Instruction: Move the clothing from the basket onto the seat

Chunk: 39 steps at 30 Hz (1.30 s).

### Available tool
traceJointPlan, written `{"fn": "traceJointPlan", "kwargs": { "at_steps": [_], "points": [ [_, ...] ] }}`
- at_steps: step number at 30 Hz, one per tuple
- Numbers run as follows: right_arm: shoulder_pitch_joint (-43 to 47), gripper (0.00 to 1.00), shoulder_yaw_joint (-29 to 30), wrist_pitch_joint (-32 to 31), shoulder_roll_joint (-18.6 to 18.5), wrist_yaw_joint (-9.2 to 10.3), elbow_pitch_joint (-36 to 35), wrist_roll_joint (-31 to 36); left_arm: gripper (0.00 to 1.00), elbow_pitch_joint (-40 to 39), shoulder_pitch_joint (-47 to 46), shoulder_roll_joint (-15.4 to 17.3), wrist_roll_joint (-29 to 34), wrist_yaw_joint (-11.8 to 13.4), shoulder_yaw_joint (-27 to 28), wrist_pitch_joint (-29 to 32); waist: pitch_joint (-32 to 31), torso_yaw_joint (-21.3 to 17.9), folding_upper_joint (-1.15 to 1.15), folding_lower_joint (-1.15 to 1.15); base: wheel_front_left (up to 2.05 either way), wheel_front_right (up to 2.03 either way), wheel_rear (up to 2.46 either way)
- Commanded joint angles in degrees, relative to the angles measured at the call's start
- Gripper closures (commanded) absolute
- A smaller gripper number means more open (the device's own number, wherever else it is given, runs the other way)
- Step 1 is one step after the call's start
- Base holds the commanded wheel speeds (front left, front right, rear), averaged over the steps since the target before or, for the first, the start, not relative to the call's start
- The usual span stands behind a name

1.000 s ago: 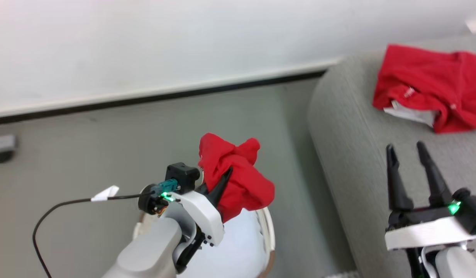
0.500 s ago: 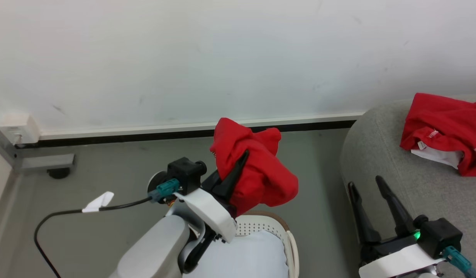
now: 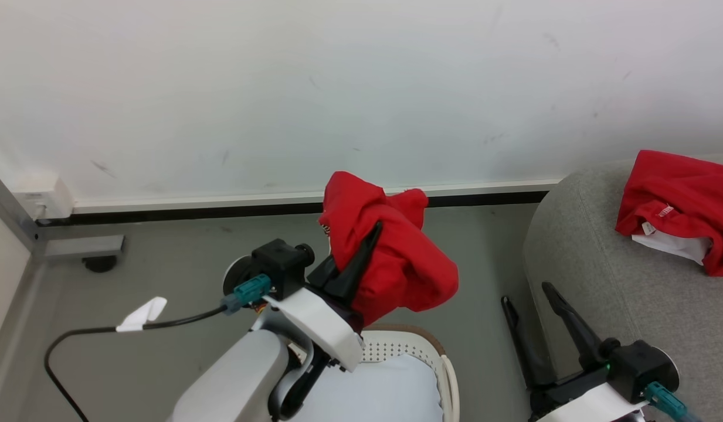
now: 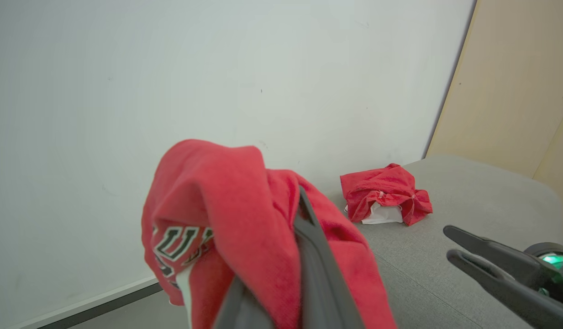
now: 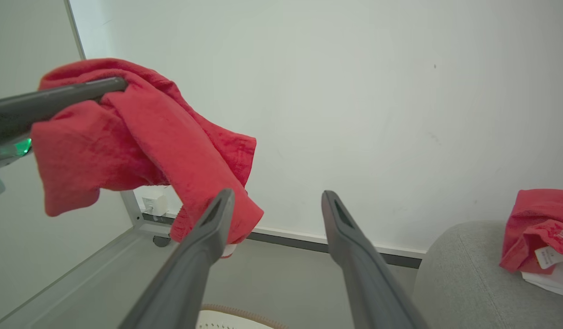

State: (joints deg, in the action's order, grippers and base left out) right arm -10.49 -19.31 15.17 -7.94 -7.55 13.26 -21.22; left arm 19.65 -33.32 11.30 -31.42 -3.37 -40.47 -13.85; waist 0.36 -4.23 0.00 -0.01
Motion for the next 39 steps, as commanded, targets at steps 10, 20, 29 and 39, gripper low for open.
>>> {"fn": "traceJointPlan", "kwargs": {
  "at_steps": [10, 20, 29, 39],
  "points": [
    [-3.97, 0.0, -7.29, -0.04, -1.45, 0.13, 5.66, 0.01, 1.0, -1.01, 2.26, -1.69, 0.13, 0.13, -2.41, 0.04, -0.43, 2.67, 0.0, 0.01, 0.0, 0.0, 0.0],
    [-8.98, 0.0, -13.03, -0.05, -0.56, 0.13, 12.59, -1.1, 1.0, -0.4, 4.07, -5.14, -0.01, -1.25, -7.29, 0.28, -0.73, 8.41, 0.0, 0.01, 0.0, 0.0, 0.0],
    [-12.44, 0.0, -17.22, -0.04, -0.2, 0.13, 19.12, -3.03, 1.0, -0.68, 5.04, -6.43, -0.38, -2.05, -10.94, 0.92, -1.2, 11.71, 0.0, 0.01, 0.0, 0.0, 0.0],
    [-14.92, 1.0, -20.2, -0.04, -0.13, 0.13, 21.35, -5.71, 1.0, -0.38, 4.79, -6.22, -1.04, -2.01, -11.55, 0.71, -1.29, 12.61, 0.0, 0.01, 0.0, 0.0, 0.0]
  ]
}}
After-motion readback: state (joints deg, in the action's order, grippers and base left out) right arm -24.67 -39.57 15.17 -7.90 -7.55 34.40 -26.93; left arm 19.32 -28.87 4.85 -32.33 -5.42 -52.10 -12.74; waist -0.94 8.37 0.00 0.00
